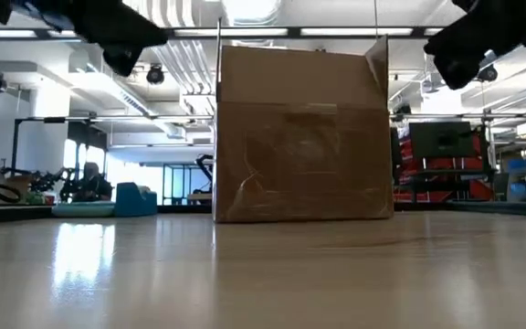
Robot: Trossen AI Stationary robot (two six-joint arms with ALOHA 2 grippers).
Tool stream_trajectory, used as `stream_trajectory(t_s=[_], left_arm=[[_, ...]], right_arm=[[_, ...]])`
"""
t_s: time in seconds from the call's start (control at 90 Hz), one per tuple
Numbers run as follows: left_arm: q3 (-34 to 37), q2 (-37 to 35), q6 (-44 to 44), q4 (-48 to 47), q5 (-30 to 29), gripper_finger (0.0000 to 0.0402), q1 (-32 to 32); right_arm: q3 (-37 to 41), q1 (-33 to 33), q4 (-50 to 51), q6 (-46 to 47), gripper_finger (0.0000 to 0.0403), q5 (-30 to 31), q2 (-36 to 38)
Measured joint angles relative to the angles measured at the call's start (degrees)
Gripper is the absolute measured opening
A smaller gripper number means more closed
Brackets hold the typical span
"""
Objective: Wrap mug
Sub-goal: Adjust the cardboard box
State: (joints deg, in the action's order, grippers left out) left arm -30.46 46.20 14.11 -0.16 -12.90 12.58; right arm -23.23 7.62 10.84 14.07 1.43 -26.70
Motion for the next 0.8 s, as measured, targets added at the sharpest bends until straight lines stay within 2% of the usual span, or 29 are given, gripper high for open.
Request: stream_trajectory(t_s=[0.133,0.267,0.411,0.611,0.8], left_arm=[[6.1,-0.9,1.5,6.7,0.0,0.0000,0.0],[12.4,-2.2,1.5,13.1,0.0,0.0003,0.0],[19.2,-4.4,-2.8,22.9,0.0,0.0006,0.1],[26.9,-11.3,0.1,27.4,-1.2,0.0004,-1.4],[28.9,-16.4,0.3,28.2,0.2,0.0006,-1.4]], right_arm=[[2.9,0.1,-2.2,-2.7,0.0050,-1.4,0.3],[9.0,0.1,-11.5,-2.7,0.0058,-1.4,2.2],[15.0,-0.3,-18.0,-2.1,0.0067,-1.4,5.6],[19.3,-1.7,-19.7,-1.5,0.0076,0.6,10.7],[20.9,-1.8,-20.8,-2.1,0.0083,5.0,11.1]])
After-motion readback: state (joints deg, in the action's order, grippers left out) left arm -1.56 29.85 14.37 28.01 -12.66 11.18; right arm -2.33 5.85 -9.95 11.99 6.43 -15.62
